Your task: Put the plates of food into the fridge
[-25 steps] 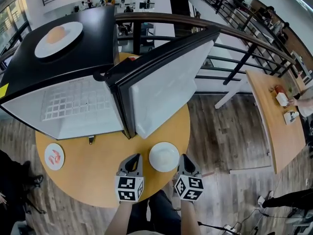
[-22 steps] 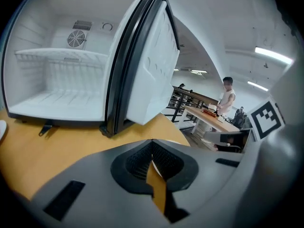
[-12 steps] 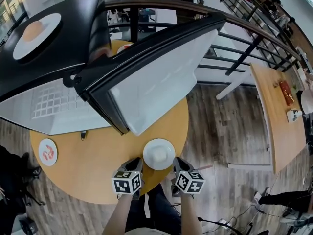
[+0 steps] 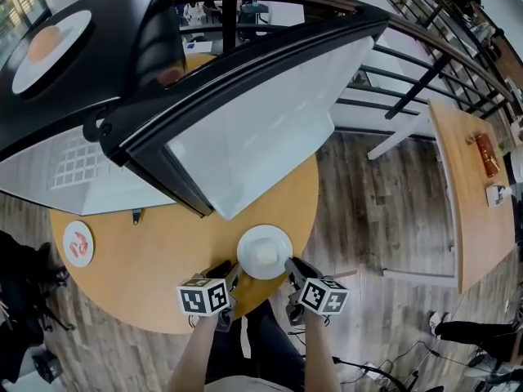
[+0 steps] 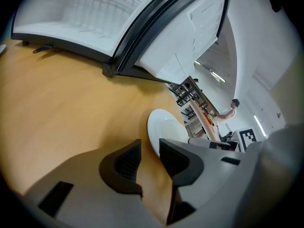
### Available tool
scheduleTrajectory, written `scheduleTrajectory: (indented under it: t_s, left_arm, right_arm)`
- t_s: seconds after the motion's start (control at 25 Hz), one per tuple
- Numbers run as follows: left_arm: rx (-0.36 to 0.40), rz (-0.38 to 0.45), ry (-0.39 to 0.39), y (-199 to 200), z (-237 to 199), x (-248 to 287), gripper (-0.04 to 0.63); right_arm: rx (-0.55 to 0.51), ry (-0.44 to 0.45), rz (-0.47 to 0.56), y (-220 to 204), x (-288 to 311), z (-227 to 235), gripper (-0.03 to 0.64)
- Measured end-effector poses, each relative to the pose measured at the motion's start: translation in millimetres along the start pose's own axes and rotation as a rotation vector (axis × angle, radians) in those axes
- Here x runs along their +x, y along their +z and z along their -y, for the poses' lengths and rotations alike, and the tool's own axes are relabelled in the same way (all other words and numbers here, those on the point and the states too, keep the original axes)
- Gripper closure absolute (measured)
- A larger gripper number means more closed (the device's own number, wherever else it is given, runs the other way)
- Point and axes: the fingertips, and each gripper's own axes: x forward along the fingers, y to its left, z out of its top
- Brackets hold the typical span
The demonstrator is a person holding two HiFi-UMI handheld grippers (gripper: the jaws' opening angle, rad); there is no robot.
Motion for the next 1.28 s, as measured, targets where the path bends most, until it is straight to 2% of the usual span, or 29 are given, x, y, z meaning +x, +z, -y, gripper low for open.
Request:
scheduleTrajectory:
  t_s: [0.12,0.48,0.64,0.8,0.92,0.96,1.12,1.28]
  left_arm:
    - [-0.045,-0.008,-0.022,-5,2,4,0.492]
    - [-0.111,-0.004,-0.08,-6,13,16,0.492]
    - [-0.149,0.008,-0.072,-5,13,18,0.492]
    - [-0.251,0.014,-0.098,-6,10,19,0.494]
    - [-0.288,0.017,-0.092,-9,7,18,0.551]
    - [-0.291,0.024,-0.095,-9,7,17,0.551]
    - [-0.298,0.053,-0.096,-8,4,12,0.557]
    - [-0.305,0.1,-0.081,-4,-2,-2,0.557]
  right_arm:
    - [0.009,0.001,-0.013,-3,1,4,0.541]
    - [0.105,0.057,-0.032,-4,7,2,0.541]
    - [0.188,0.099,-0.023,0,7,0,0.541]
    - [0.277,0.116,-0.006,1,6,3,0.543]
    - [0.348,0.128,0.01,2,6,7,0.578]
    - [0.362,0.137,0.012,1,5,7,0.58]
    - [0.37,0.168,0.01,0,2,1,0.584]
    - [0.334,0.214,-0.011,1,3,-17,0.588]
